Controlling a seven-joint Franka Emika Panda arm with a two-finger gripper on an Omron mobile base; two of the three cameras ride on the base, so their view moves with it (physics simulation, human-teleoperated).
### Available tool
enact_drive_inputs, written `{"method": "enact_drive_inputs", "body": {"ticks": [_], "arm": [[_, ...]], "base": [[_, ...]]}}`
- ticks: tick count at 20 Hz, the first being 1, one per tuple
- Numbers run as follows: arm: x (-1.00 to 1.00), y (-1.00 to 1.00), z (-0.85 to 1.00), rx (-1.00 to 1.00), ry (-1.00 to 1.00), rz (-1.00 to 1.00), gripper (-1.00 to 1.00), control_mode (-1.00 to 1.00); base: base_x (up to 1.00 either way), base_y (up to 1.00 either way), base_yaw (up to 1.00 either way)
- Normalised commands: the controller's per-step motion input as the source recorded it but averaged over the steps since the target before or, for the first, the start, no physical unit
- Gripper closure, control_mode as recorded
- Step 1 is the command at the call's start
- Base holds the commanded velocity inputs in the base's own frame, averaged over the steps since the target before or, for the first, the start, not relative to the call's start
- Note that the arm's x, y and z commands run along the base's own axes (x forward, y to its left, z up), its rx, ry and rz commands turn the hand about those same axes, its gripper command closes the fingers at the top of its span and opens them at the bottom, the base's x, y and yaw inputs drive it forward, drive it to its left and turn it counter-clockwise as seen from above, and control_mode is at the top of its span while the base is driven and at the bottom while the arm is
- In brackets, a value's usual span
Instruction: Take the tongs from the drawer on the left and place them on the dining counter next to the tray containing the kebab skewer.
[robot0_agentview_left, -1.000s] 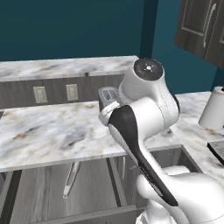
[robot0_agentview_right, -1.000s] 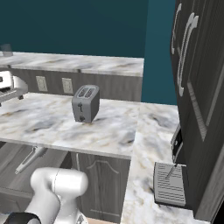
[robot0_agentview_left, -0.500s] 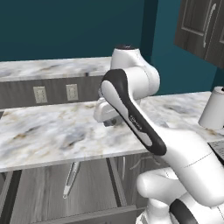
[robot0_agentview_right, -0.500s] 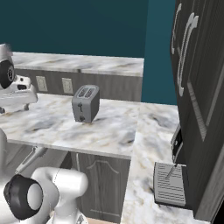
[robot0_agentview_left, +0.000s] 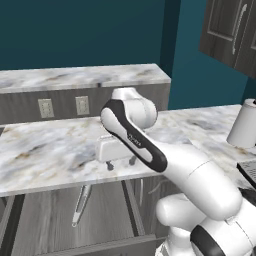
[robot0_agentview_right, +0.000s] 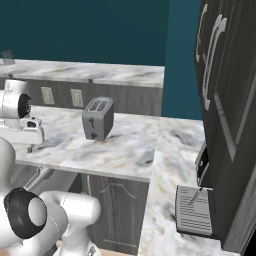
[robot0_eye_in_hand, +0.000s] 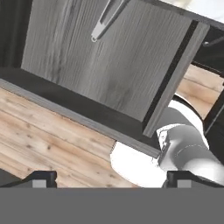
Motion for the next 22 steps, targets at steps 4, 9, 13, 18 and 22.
{"method": "enact_drive_inputs", "body": {"ticks": [4,9,13,18,22], "arm": [[0.0,0.13,-0.63,0.0,0.13,-0.02,-1.0,-1.0],[0.0,0.09,-0.67,0.0,0.03,-0.01,-1.0,-1.0],[0.0,0.15,-0.72,0.0,0.0,0.0,-1.0,-1.0],[0.0,0.15,-0.57,0.0,0.0,0.0,-1.0,-1.0],[0.0,0.24,-0.51,0.0,-0.03,-0.01,-1.0,-1.0]], "base": [[0.0,0.0,0.0],[0.0,0.0,0.0],[0.0,0.0,0.0],[0.0,0.0,0.0],[0.0,0.0,0.0]]}}
